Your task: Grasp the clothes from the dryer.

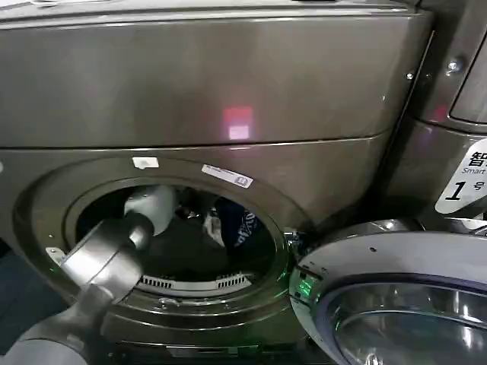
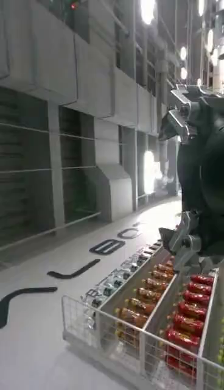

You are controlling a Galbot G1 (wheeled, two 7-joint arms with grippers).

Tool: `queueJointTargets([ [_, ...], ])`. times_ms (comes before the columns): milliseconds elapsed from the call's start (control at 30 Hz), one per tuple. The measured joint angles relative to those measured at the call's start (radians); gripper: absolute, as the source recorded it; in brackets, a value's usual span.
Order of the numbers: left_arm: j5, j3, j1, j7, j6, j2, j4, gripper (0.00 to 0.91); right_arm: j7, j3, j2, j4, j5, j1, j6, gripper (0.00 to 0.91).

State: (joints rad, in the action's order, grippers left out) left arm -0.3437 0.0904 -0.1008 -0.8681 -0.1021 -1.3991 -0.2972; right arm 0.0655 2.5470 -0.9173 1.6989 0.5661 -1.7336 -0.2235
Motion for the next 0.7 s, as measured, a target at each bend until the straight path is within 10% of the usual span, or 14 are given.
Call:
queueJointTargets([
  [700, 0.255, -0.420, 0.409, 0.606, -0.057, -0.065, -0.634, 0.000, -0.020, 0.019, 0.002, -0.003, 0.004, -0.013, 0.021, 0.907],
])
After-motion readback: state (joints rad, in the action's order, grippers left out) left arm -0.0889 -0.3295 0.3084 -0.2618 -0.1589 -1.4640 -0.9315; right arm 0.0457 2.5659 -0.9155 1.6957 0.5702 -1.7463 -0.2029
